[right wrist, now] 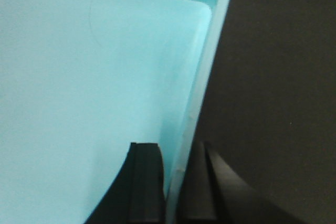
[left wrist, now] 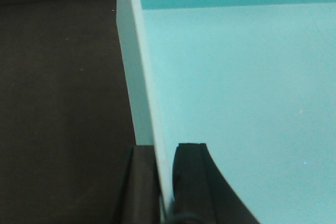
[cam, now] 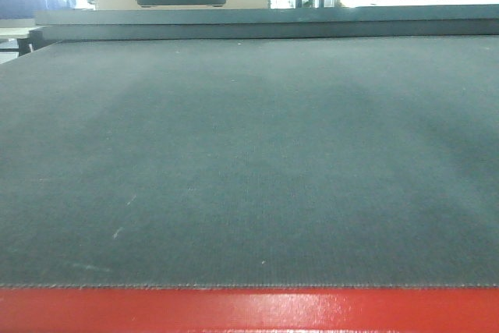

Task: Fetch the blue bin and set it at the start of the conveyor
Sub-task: 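Lower the held teal bin onto the near end of the conveyor belt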

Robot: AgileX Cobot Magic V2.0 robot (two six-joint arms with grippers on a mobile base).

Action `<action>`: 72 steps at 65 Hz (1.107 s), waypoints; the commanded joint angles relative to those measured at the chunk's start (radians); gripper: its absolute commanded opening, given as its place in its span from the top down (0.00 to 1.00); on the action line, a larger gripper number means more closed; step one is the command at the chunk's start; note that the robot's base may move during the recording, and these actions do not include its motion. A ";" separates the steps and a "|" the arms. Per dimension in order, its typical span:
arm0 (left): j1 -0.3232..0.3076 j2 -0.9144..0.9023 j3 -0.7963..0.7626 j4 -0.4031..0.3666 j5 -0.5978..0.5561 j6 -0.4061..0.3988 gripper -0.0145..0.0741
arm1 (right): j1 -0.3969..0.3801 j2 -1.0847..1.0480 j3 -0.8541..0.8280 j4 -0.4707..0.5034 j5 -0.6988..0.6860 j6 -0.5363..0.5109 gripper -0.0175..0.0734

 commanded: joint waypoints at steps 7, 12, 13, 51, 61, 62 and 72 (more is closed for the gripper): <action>-0.005 -0.016 -0.010 -0.039 -0.058 0.013 0.96 | 0.003 -0.011 -0.010 0.020 -0.033 -0.027 0.97; -0.005 -0.016 -0.010 -0.039 -0.058 0.013 0.96 | 0.003 -0.011 -0.010 0.020 -0.033 -0.027 0.97; -0.005 -0.016 -0.010 -0.039 -0.058 0.013 0.96 | 0.003 -0.011 -0.010 0.020 -0.033 -0.027 0.97; -0.005 -0.016 -0.010 -0.039 -0.058 0.013 0.96 | 0.003 -0.011 -0.010 0.020 -0.033 -0.027 0.97; -0.005 -0.016 -0.010 -0.039 -0.060 0.013 0.96 | 0.003 -0.011 -0.010 0.020 -0.033 -0.027 0.97; -0.005 -0.016 -0.010 -0.039 -0.060 0.013 0.96 | 0.003 -0.011 -0.010 0.020 -0.035 -0.027 0.97; -0.005 -0.016 -0.010 -0.039 -0.060 0.013 0.96 | 0.003 -0.011 -0.010 0.020 -0.039 -0.027 0.97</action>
